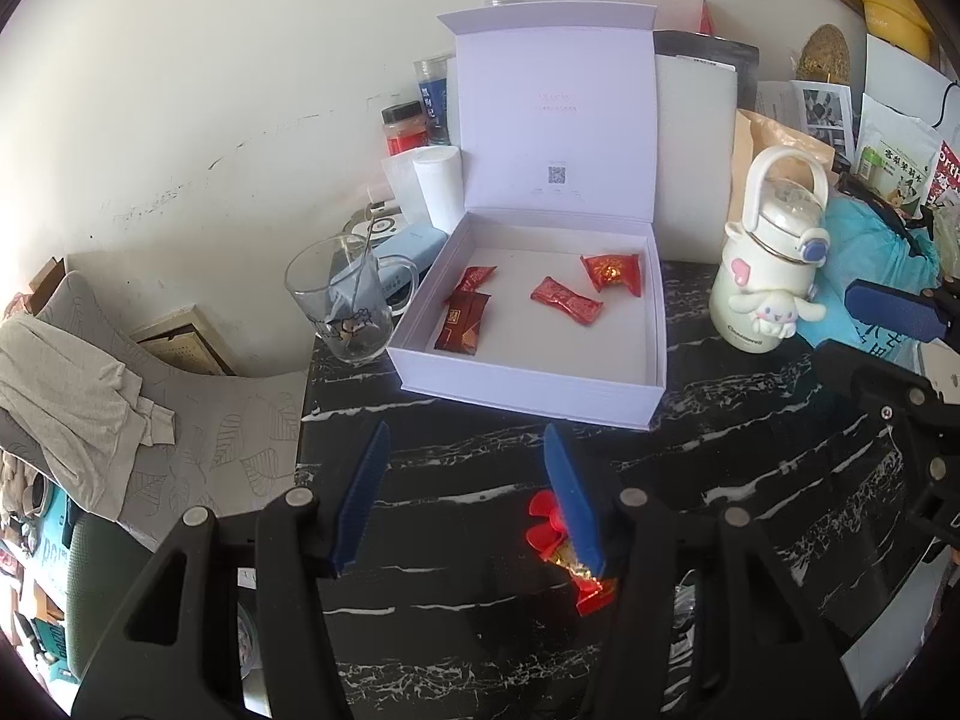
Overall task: Organize objects
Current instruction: 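Open both tools and withdraw them from the box back over the table, then grasp the red gold snack bag with the left tool while the right tool grasps the white cable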
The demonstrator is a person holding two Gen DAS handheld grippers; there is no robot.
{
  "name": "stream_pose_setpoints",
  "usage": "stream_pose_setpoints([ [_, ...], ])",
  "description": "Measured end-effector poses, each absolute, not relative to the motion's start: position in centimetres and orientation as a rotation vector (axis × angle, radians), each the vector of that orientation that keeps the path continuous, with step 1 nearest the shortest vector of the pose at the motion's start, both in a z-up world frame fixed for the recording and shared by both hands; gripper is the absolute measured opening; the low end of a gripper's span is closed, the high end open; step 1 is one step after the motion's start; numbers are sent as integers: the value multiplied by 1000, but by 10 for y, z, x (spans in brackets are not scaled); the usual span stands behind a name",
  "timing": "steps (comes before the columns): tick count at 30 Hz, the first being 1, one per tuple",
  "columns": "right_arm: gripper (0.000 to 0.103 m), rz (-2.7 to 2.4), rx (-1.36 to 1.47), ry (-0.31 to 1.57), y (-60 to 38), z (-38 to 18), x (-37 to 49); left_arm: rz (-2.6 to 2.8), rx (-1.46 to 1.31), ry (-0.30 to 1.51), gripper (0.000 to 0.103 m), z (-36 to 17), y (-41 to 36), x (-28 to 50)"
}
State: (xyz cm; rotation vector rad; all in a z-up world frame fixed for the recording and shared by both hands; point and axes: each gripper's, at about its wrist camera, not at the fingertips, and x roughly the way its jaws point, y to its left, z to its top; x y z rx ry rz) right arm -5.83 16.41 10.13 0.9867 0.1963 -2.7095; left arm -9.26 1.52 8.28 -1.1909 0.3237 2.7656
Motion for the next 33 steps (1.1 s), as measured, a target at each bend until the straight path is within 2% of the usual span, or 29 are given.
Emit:
stream_pose_setpoints([
  [4,54,-2701,995,193,164,95,-46,2761,-1197,336,56,76,18,-81],
  [33,56,-2498,1188,135,152,-6,1,2651,-1369,263,57,-7,17,-20],
])
